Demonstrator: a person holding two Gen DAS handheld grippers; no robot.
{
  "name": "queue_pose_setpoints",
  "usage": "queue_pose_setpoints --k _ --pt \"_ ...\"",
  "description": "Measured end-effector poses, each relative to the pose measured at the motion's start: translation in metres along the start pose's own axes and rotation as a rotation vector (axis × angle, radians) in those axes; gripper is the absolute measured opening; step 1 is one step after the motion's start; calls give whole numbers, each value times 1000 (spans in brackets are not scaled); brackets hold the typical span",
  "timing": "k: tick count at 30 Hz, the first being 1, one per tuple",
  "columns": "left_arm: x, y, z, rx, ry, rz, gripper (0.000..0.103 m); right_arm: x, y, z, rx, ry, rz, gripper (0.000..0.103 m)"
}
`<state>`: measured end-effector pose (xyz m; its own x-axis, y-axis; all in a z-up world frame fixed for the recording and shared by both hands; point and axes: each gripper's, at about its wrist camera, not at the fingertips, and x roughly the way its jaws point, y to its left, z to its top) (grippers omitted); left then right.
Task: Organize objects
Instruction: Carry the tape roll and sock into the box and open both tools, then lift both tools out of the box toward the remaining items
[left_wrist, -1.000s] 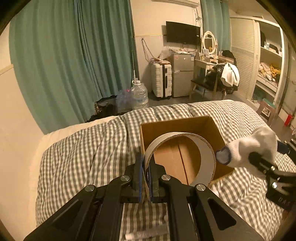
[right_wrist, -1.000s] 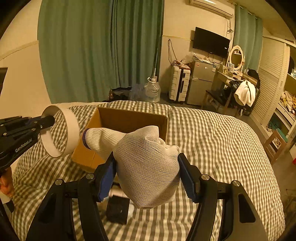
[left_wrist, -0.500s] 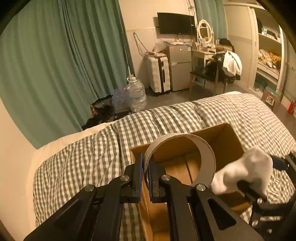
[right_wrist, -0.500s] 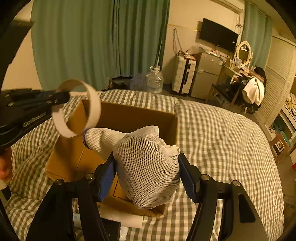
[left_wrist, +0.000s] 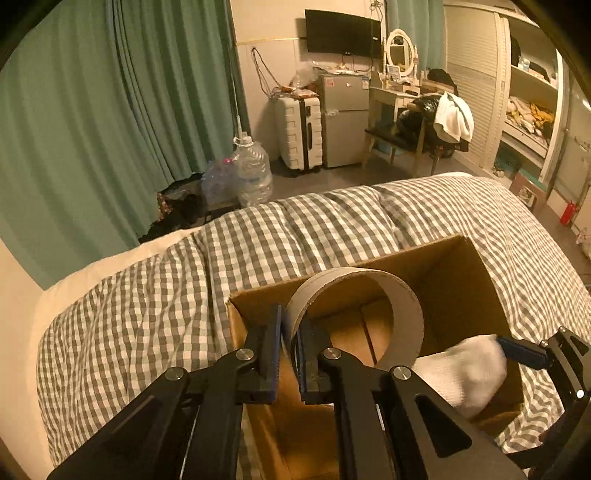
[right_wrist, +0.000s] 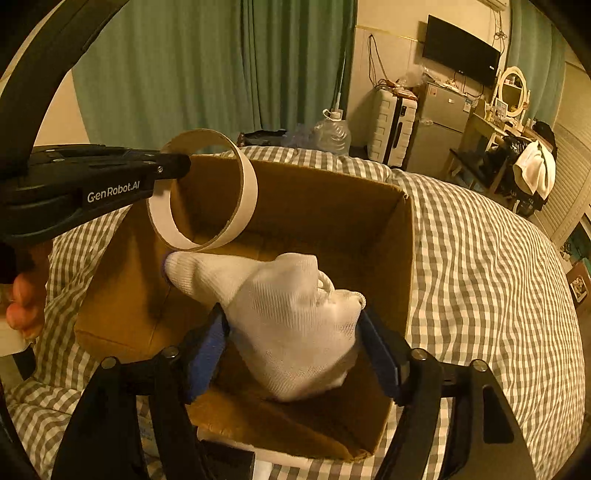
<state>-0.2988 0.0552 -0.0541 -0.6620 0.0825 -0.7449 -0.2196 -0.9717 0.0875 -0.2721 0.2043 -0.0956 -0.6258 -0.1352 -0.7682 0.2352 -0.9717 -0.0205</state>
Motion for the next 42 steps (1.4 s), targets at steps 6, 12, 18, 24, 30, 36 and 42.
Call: queue_pose_setpoints --k 6,12,18,24,30,36,42 --pt "-16 4 -7 -38 58 -33 60 -33 1 -2 15 -44 -12 90" --pt "-58 3 -15 -30 38 -45 80 -74 5 -11 6 -68 -46 90" --pt "-119 6 -24 -30 -28 -19 85 -119 6 -14 33 -106 -60 90" --pt "-174 13 -29 -50 -106 15 94 -169 22 -18 1 -158 -72 90" --pt "-207 18 -46 -78 -151 18 99 -206 35 -25 -20 -201 -97 92" --pt "-217 22 -71 -86 -169 15 100 -216 36 -36 10 -228 -92 102" --pt "-214 23 -96 -109 -190 31 100 -197 37 -50 39 -191 -100 102"
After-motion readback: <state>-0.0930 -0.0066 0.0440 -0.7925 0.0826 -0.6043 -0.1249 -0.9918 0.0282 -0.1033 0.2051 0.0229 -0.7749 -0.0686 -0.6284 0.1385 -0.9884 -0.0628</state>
